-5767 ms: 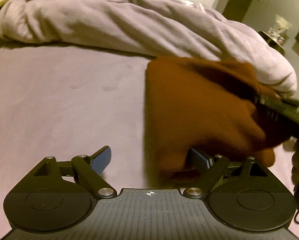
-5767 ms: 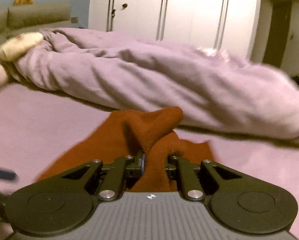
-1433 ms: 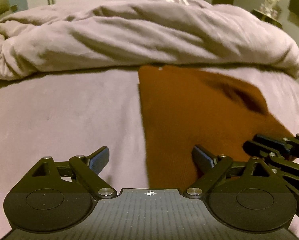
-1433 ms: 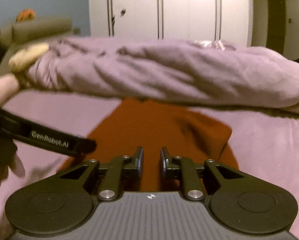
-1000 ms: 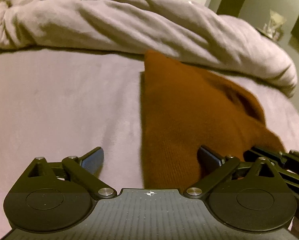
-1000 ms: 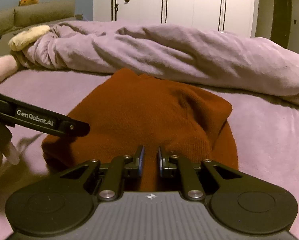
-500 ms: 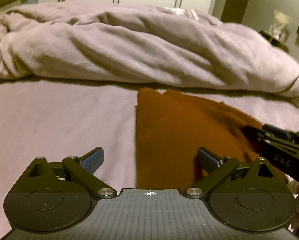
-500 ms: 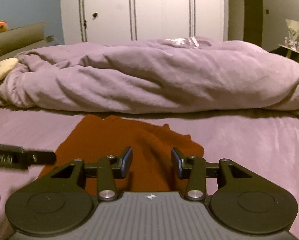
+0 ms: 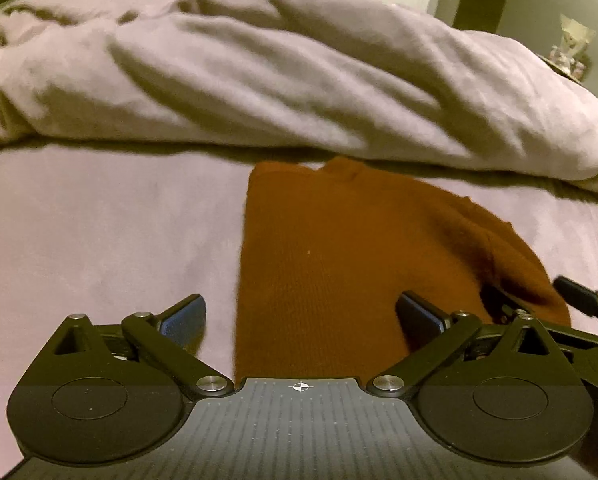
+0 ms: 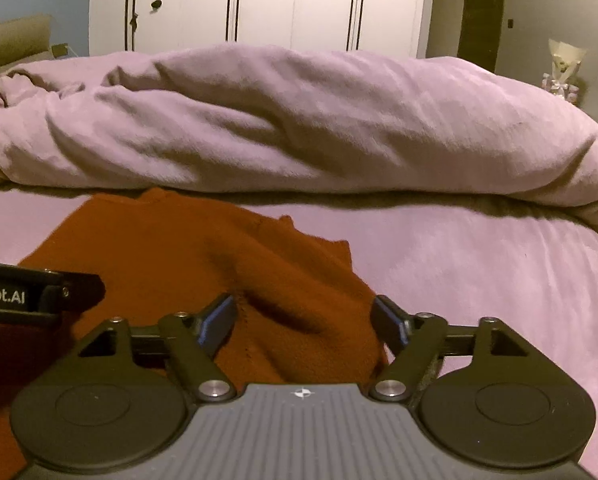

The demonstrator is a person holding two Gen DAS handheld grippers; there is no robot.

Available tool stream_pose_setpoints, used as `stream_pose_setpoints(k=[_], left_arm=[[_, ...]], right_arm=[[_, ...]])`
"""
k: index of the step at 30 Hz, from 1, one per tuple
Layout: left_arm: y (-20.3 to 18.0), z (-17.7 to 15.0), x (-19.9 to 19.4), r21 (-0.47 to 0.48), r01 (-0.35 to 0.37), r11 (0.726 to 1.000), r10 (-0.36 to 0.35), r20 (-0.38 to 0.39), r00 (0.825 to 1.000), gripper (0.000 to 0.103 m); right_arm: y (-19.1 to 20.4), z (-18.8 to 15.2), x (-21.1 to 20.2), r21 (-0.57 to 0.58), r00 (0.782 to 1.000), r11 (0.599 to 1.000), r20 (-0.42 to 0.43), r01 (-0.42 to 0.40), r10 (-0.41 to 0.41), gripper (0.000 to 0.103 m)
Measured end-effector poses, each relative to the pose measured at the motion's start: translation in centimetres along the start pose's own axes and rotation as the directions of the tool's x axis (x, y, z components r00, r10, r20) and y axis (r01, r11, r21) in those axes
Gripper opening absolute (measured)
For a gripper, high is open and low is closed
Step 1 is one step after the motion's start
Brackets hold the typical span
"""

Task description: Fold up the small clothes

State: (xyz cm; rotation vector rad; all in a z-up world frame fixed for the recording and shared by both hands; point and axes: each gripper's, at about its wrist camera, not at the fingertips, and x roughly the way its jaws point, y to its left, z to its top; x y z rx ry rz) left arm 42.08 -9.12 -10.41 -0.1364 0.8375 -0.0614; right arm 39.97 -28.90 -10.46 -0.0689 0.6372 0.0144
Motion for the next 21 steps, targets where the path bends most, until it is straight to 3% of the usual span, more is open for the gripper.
stream_pose_setpoints(k=[3, 6, 16, 18, 21], left_arm=[[-0.3, -0.7, 0.1, 0.009, -0.018, 1.0, 0.017, 0.049, 0.999, 0.103], [-0.9, -1.4, 0.1, 0.037, -0.057, 0.998, 0.052, 0.111, 0.992, 0.103], [-0.9, -2.3, 0.8, 0.017, -0.076, 0.997, 0.071, 0.182, 0.981, 0.103], [-0.8, -2.1, 0.6, 0.008, -0.068, 0.998, 0.065, 0.171, 0.983, 0.103], [0.4, -1.2, -0.5, -0.049, 0.004, 0.999, 0.001, 0.107, 0.994, 0.103]], right_arm=[[-0.8, -0.7, 0.4, 0.06, 1.0, 0.998, 0.003, -0.009, 0.008, 0.083], [-0.5, -1.2, 0.3, 0.048, 0.999, 0.999, 0.034, 0.009, -0.011, 0.083], [-1.1, -2.2, 0.6, 0.096, 0.998, 0.995, 0.069, -0.004, -0.003, 0.086], [-1.1, -2.2, 0.6, 0.097, 0.997, 0.995, 0.072, -0.003, -0.004, 0.087], [-1.7, -2.0, 0.0, 0.122, 0.996, 0.992, 0.082, -0.03, 0.02, 0.093]])
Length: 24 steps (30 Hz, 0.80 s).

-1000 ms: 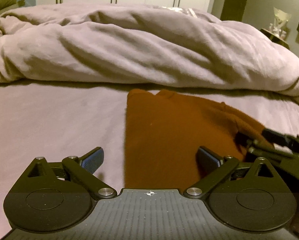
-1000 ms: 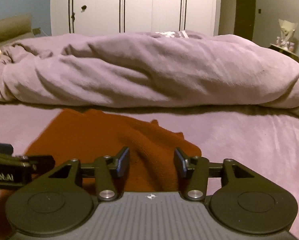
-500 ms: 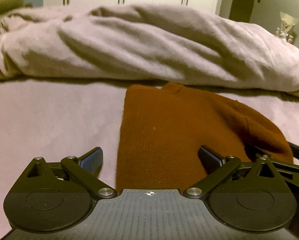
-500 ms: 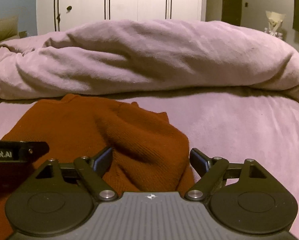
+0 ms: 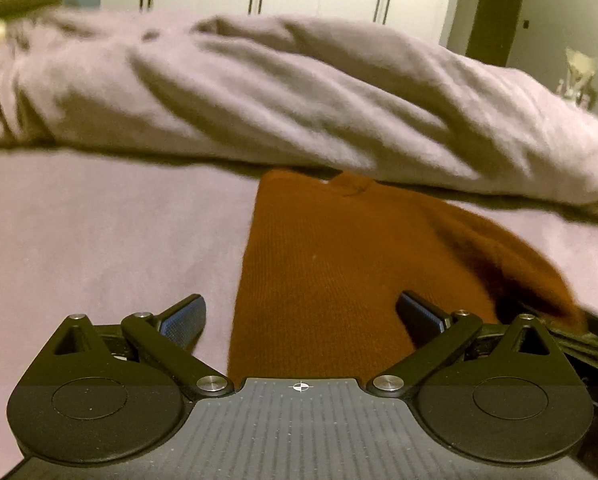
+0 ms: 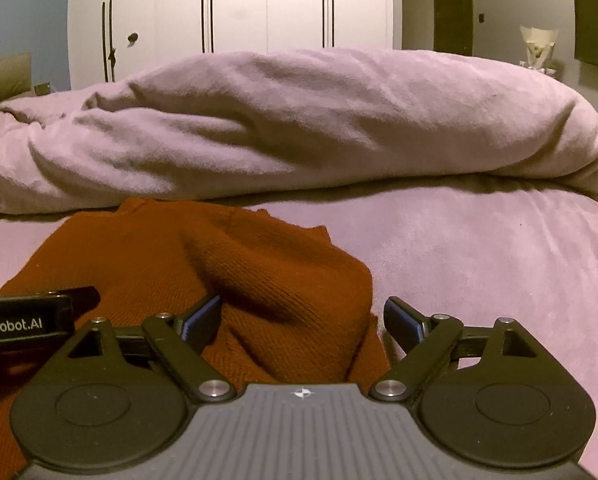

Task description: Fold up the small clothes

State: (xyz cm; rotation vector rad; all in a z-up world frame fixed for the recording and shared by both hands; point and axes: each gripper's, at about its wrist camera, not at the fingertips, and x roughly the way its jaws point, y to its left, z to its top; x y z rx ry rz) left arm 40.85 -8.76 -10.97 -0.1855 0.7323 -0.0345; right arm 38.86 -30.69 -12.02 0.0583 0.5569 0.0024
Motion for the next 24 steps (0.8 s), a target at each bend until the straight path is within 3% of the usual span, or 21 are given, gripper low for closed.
stream_pose_setpoints(k=[2, 4, 7, 8, 11, 14, 17, 20, 24], left_arm=[[1.4, 0.6, -1.0, -0.032, 0.058, 0.998, -0.06, -0.061, 0.996, 0.103], [2.7, 1.1, -2.1, -0.037, 0.099, 0.994, -0.103, -0.109, 0.989, 0.103], [4.5, 1.6, -3.5, -0.05, 0.17, 0.984, -0.176, -0.172, 0.969, 0.103], [4.8, 1.6, -3.7, -0.061, 0.197, 0.979, -0.205, -0.195, 0.959, 0.103], [6.0, 1.6, -3.0, -0.17, 0.291, 0.941, -0.328, -0.267, 0.906, 0.103], [6.0, 1.3, -1.5, -0.233, 0.321, 0.918, -0.382, -0.305, 0.872, 0.101], [5.7, 0.9, 0.2, -0.283, 0.362, 0.888, -0.444, -0.32, 0.837, 0.095], [5.6, 1.1, 1.5, -0.308, 0.373, 0.875, -0.464, -0.317, 0.827, 0.094], [5.0, 1.5, 2.2, -0.299, 0.36, 0.884, -0.447, -0.313, 0.838, 0.085]], right_arm=[[-1.0, 0.5, -0.5, 0.058, 0.998, 0.998, -0.045, -0.039, 0.041, 0.099], [-2.5, 0.7, -1.1, 0.126, 0.986, 0.987, -0.123, -0.1, 0.116, 0.099], [-5.0, 0.0, -2.7, 0.217, 0.966, 0.959, -0.146, -0.181, 0.216, 0.099], [-5.9, -0.2, -2.9, 0.255, 0.953, 0.943, -0.16, -0.214, 0.259, 0.099], [-8.0, 0.0, -2.8, 0.373, 0.902, 0.877, -0.185, -0.303, 0.391, 0.099], [-9.2, 0.8, -1.8, 0.496, 0.852, 0.796, -0.19, -0.346, 0.488, 0.097], [-8.9, 1.2, -0.3, 0.551, 0.804, 0.745, -0.205, -0.376, 0.557, 0.083], [-7.9, 0.9, 1.4, 0.54, 0.782, 0.755, -0.256, -0.372, 0.569, 0.074], [-7.0, 1.1, 2.8, 0.562, 0.767, 0.737, -0.256, -0.377, 0.588, 0.075]])
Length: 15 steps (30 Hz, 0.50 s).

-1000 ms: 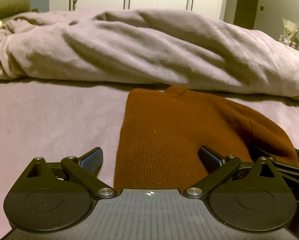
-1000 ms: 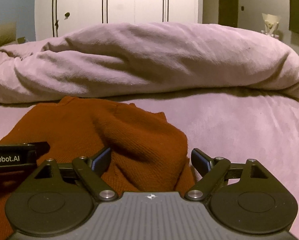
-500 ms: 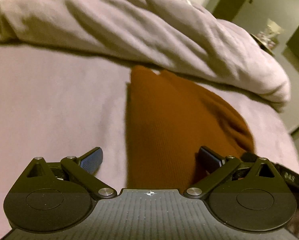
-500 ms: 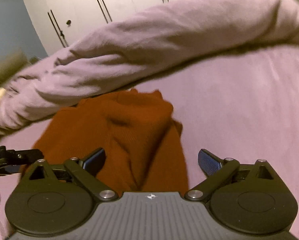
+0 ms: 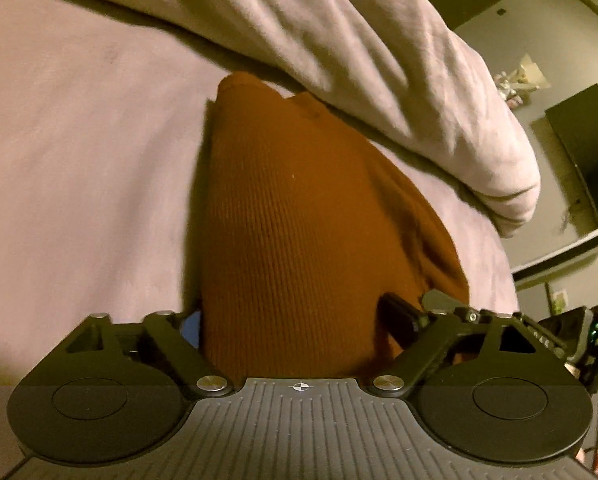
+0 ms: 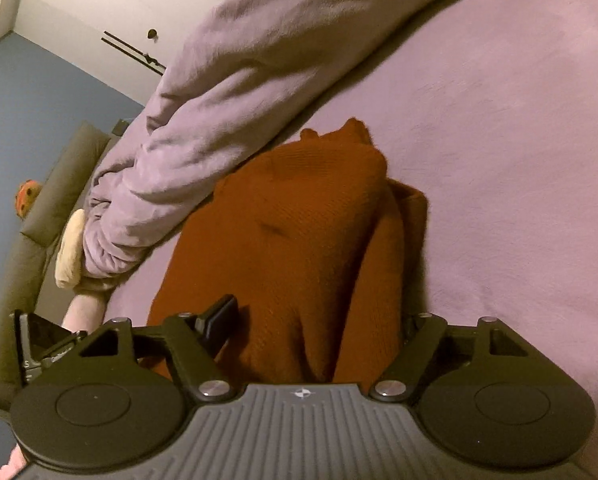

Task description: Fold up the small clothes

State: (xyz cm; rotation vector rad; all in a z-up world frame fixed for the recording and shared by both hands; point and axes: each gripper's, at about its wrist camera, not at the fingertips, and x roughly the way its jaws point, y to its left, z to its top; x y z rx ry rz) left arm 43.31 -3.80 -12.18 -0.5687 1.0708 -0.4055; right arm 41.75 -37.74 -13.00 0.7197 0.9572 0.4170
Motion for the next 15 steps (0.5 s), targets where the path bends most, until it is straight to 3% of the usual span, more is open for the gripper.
stream_pose_setpoints(k=[2, 5, 6, 9, 15], left_arm=[[0.0, 0.0, -0.2, 0.011, 0.005, 1.0, -0.005, 0.002, 1.0, 0.072], [0.1, 0.2, -1.3, -0.01, 0.013, 1.0, -0.013, 0.007, 1.0, 0.058], [0.0, 0.1, -2.1, -0.003, 0.014, 1.0, -0.014, 0.015, 1.0, 0.048], [-1.1, 0.4, -3.7, 0.024, 0.018, 1.0, -0.018, 0.021, 1.0, 0.047], [-2.5, 0.4, -8.0, 0.081, 0.009, 0.997, -0.015, 0.077, 0.997, 0.046]], right_arm=[[0.5, 0.1, 0.8, -0.008, 1.0, 1.0, 0.007, 0.007, -0.007, 0.073], [1.3, -0.6, 0.8, -0.045, 0.998, 0.998, 0.038, 0.05, -0.048, 0.053], [1.6, -0.8, 0.4, -0.04, 0.997, 0.998, 0.055, 0.047, -0.044, 0.044], [2.9, -1.1, -0.6, -0.046, 0.996, 0.999, 0.086, 0.022, -0.018, 0.038], [7.6, -1.7, -1.1, -0.114, 0.997, 0.993, 0.076, -0.012, 0.021, 0.036]])
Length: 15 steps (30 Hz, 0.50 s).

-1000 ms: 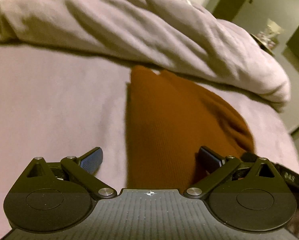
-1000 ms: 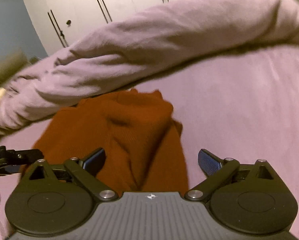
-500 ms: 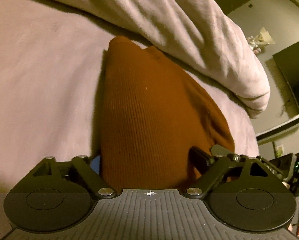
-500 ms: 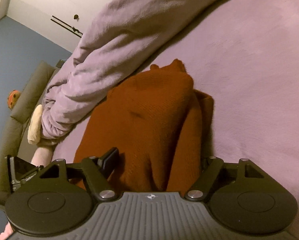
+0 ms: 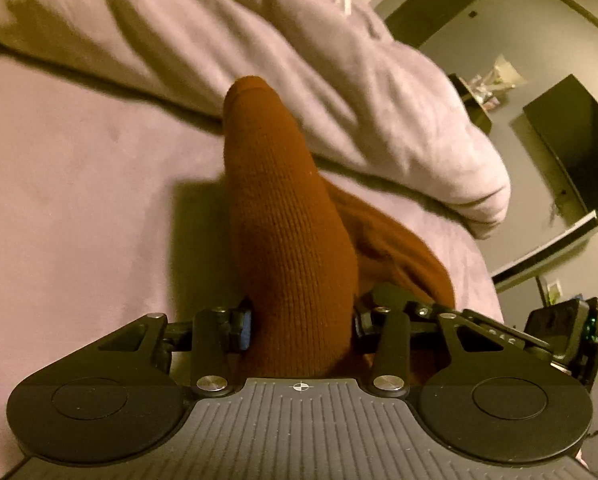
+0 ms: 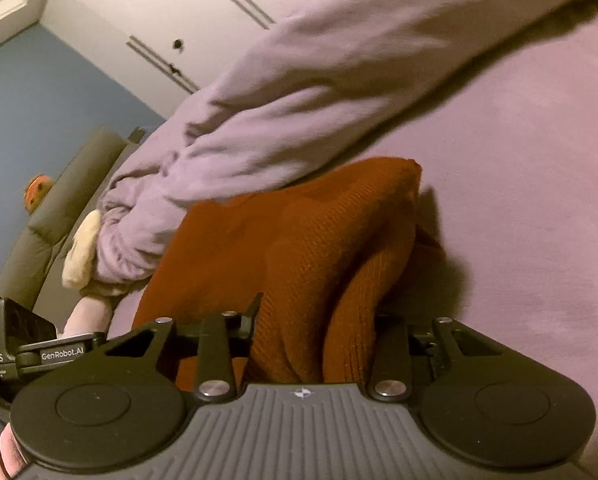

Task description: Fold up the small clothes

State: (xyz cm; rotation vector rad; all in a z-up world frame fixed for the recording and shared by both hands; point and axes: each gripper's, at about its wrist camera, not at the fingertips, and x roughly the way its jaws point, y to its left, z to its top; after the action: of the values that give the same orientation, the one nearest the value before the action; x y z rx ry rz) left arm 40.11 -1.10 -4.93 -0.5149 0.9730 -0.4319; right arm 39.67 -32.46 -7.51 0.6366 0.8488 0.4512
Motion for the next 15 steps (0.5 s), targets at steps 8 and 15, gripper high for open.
stream_pose_setpoints(k=[8, 15], left_arm=[[3.0, -0.5, -6.2, -0.017, -0.064, 0.998, 0.065, 0.052, 0.997, 0.046], [6.6, -2.4, -7.8, -0.051, -0.147, 0.988, 0.15, 0.041, 0.988, 0.049]], right_arm=[[6.4, -1.8, 1.7, -0.066, 0.999, 0.997, -0.03, -0.047, 0.045, 0.035], [9.9, -4.6, 3.7, -0.138, 0.995, 0.99, -0.096, -0.036, 0.023, 0.035]])
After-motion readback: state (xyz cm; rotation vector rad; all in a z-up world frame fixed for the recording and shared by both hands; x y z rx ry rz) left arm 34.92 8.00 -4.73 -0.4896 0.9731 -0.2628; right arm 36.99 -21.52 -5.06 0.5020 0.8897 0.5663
